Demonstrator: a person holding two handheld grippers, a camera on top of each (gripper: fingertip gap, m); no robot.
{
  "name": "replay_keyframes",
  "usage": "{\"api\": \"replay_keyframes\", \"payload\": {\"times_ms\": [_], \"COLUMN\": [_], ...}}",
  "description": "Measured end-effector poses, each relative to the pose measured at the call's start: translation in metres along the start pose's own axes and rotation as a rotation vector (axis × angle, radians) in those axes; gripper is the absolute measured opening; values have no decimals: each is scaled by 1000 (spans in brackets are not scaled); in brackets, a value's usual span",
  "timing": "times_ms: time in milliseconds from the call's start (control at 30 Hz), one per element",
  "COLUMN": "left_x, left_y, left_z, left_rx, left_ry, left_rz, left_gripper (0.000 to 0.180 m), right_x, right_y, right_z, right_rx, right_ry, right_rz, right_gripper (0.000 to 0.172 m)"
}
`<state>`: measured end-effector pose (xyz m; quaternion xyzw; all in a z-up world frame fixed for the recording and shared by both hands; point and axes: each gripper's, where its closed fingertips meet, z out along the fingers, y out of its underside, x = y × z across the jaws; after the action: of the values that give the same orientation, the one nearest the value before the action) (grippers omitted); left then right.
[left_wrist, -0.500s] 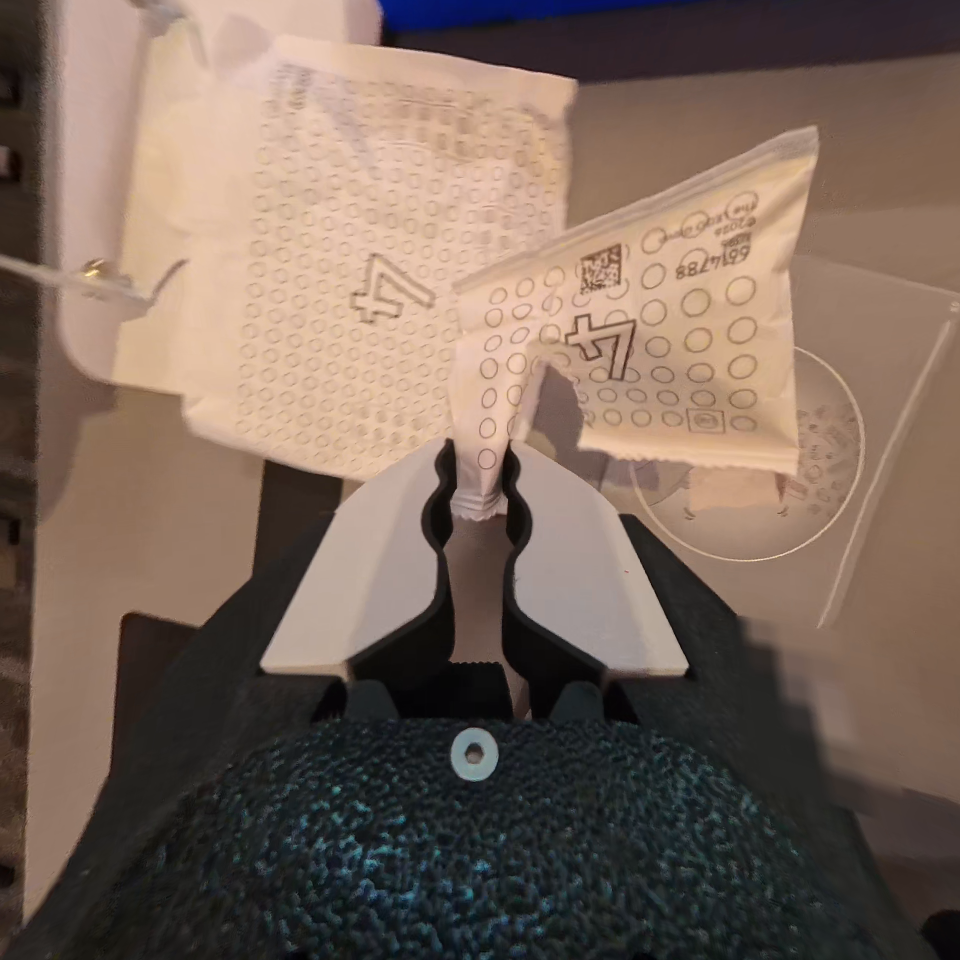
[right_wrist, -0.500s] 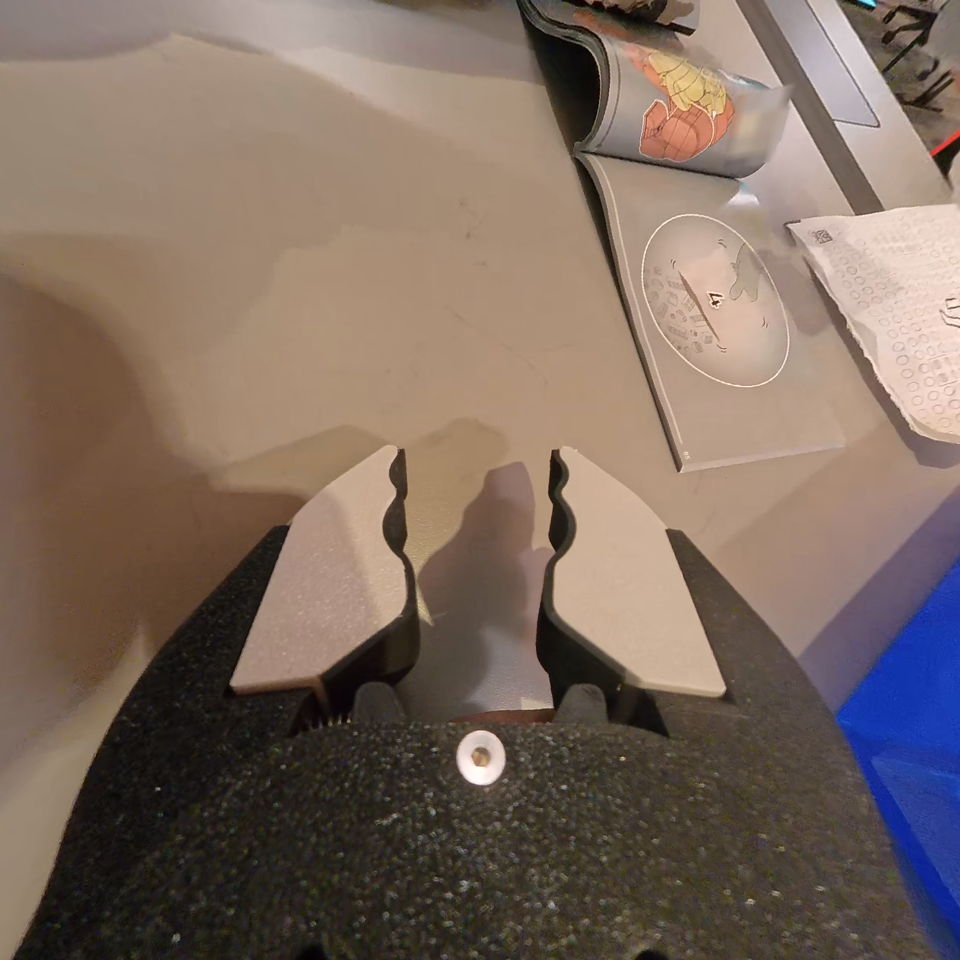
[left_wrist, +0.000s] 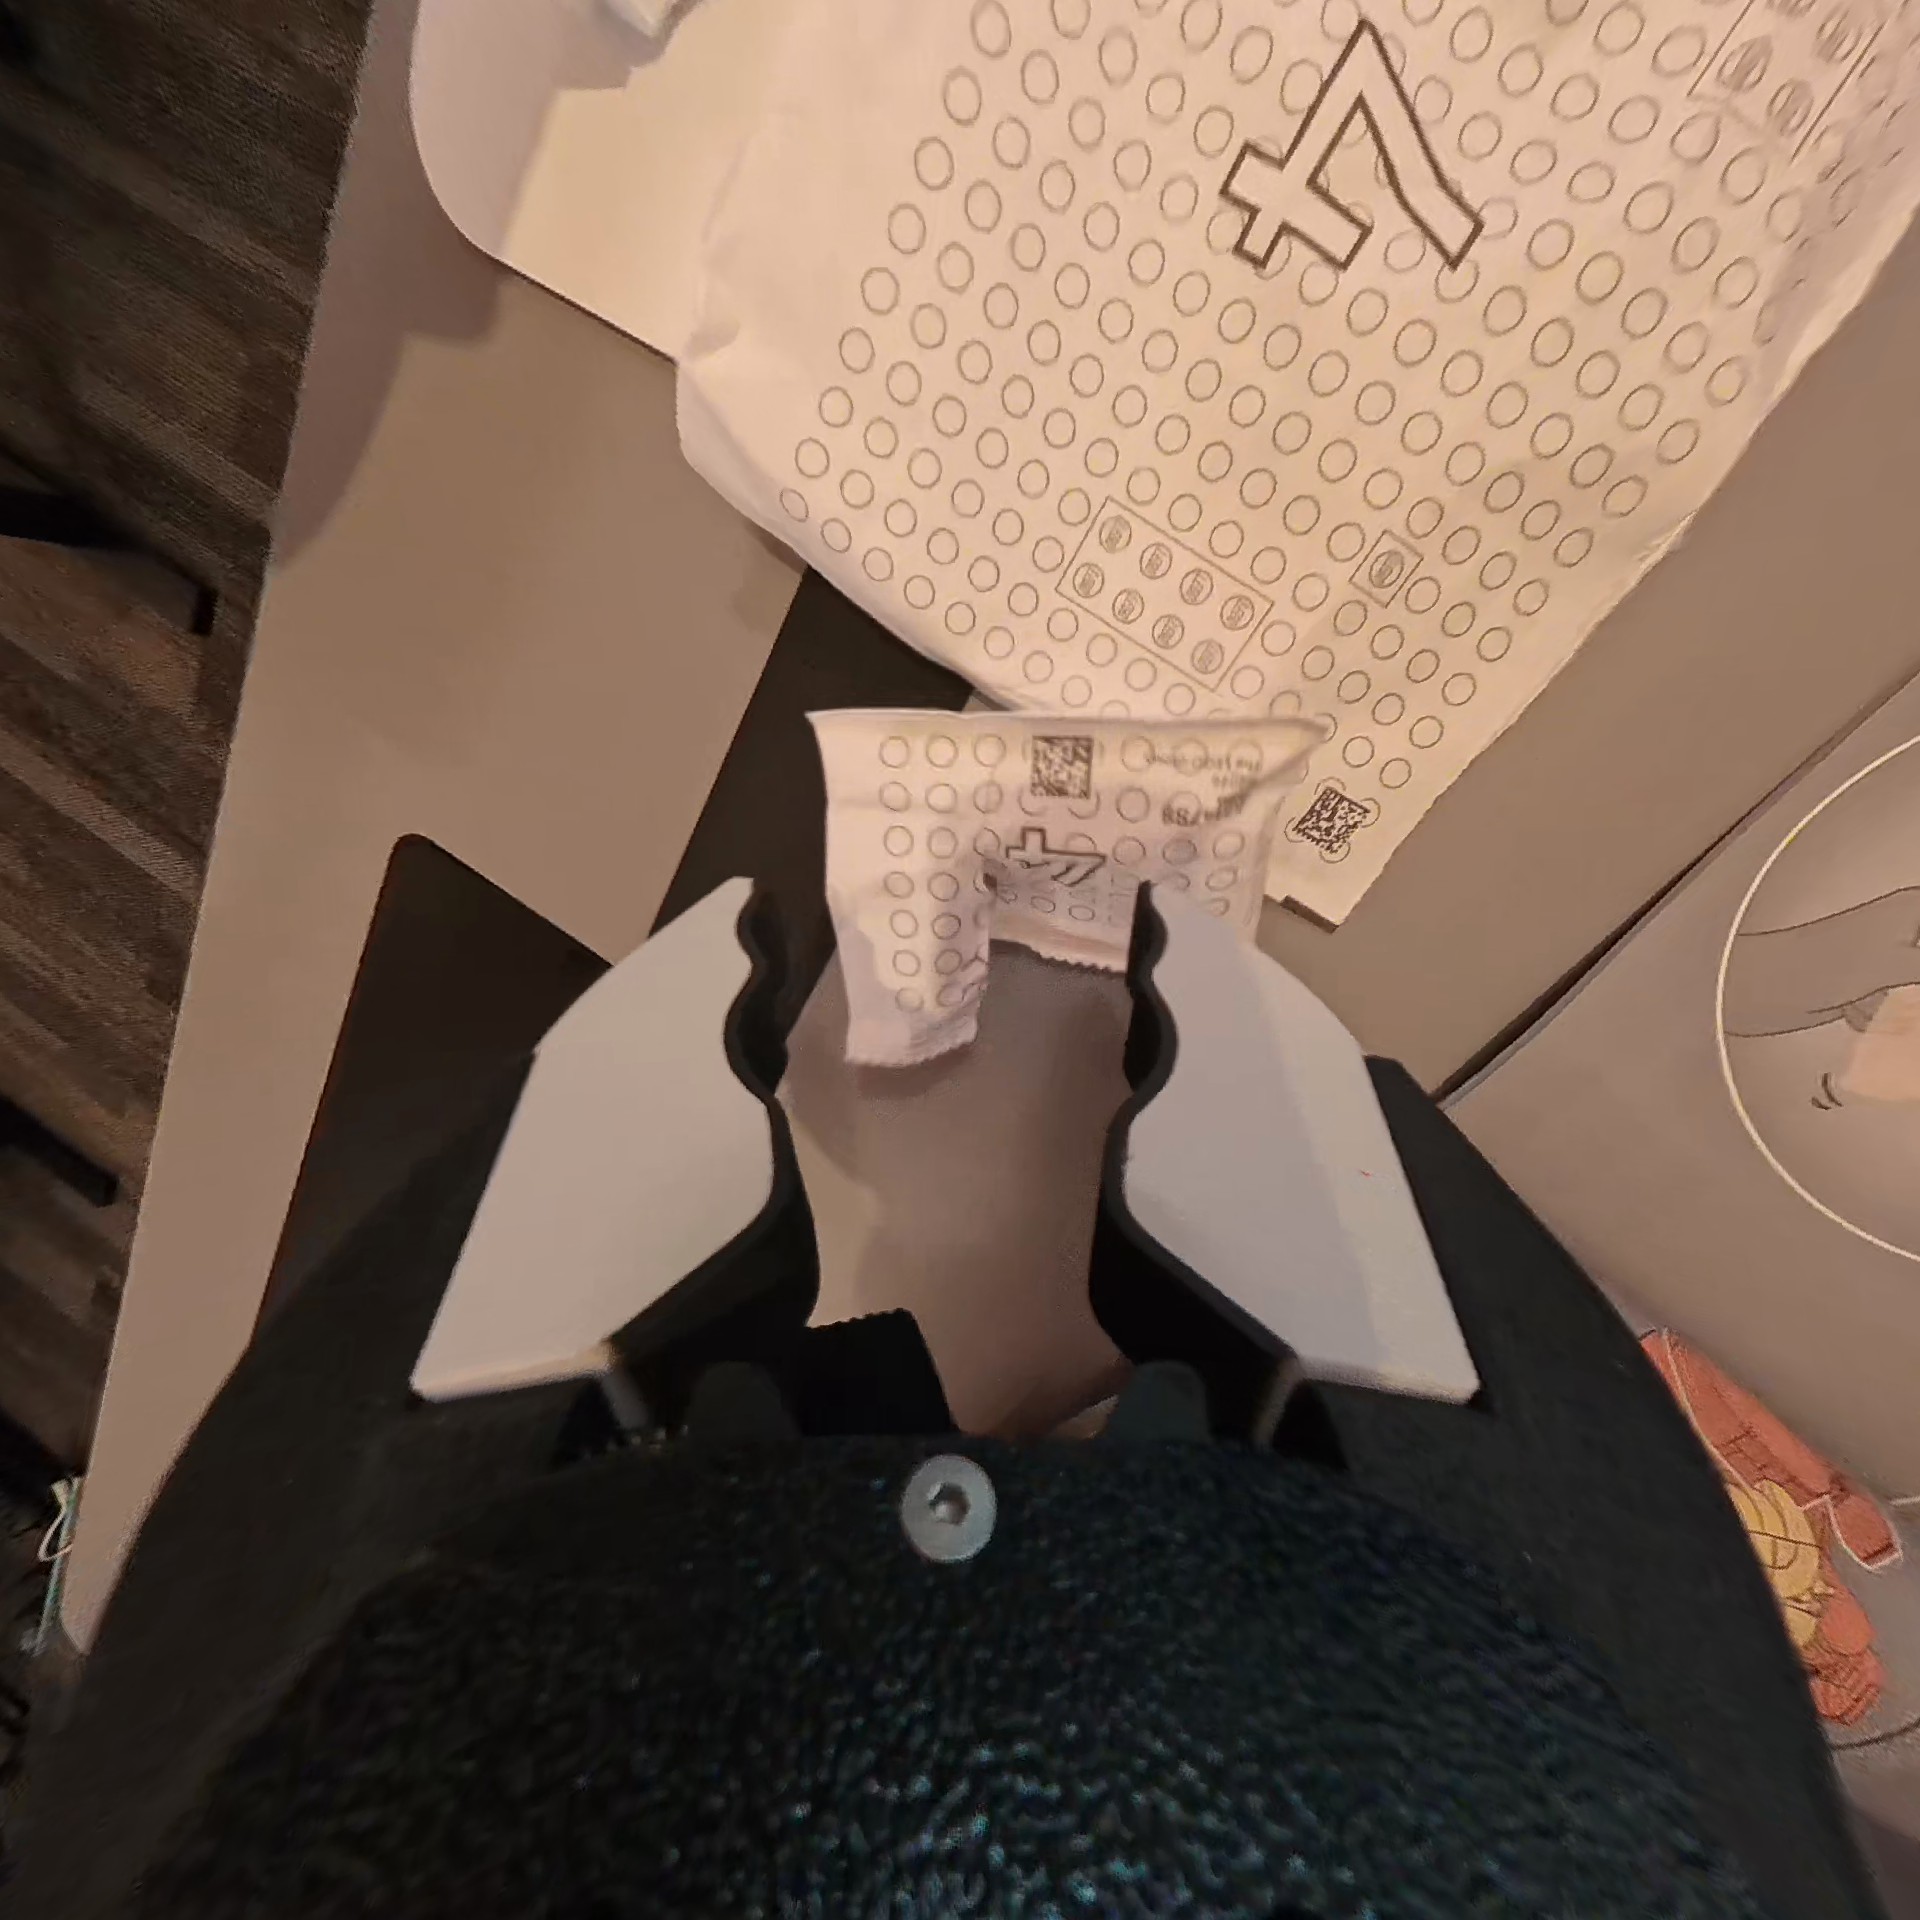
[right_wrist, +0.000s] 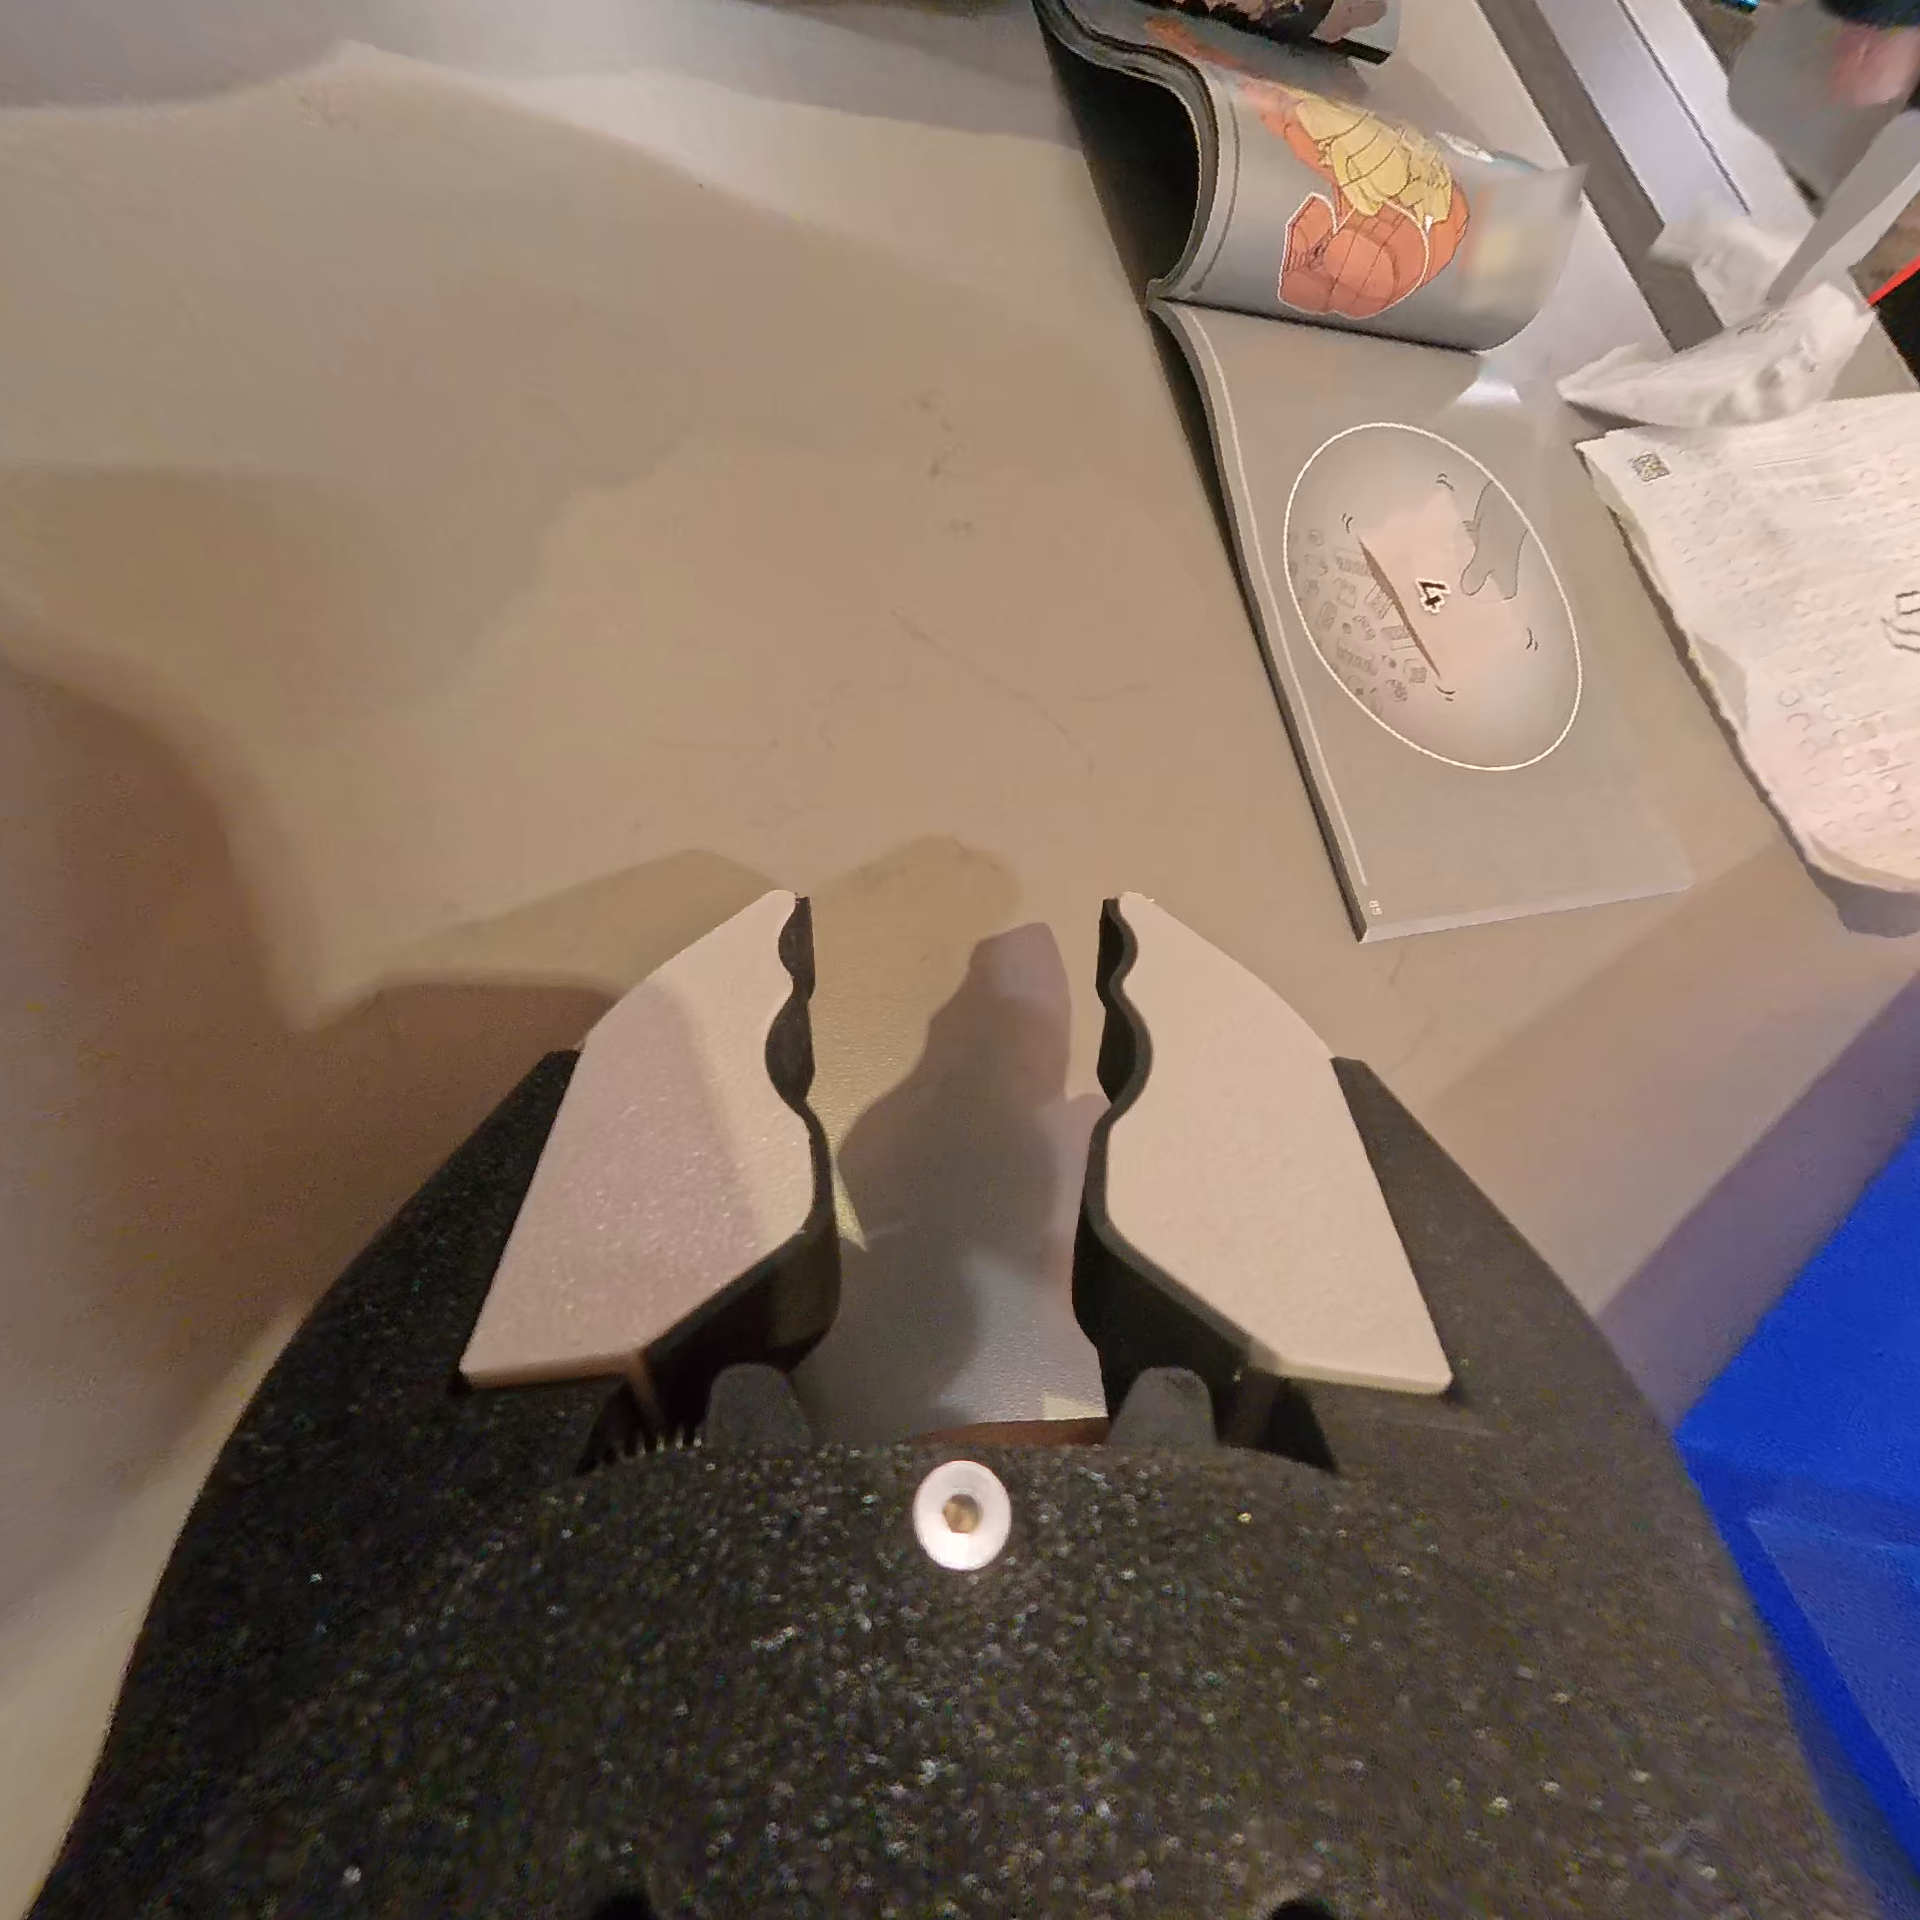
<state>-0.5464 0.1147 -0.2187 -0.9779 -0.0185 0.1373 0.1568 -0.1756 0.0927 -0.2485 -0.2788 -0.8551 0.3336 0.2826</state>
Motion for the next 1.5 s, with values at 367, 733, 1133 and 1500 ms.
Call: {"api": "replay_keyframes", "payload": {"times_ms": [367, 733, 1133, 1500], "left_x": [86, 227, 245, 247], "left_y": [-31, -17, 0, -6], "left_z": [-108, -66, -56, -49], "left_rx": [559, 606, 545, 558], "left_ry": [-78, 148, 179, 162], "left_rz": [50, 136, 78, 112], "left_gripper": [73, 70, 63, 59], "right_x": [0, -10, -74, -79], "right_y": [-2, -39, -83, -69], "right_z": [0, 5, 37, 23], "right_rx": [11, 182, 226, 262], "right_ry": [6, 99, -114, -150], "right_rz": [-17, -166, -412, -487], "right_gripper": [54, 55, 58, 52]}}
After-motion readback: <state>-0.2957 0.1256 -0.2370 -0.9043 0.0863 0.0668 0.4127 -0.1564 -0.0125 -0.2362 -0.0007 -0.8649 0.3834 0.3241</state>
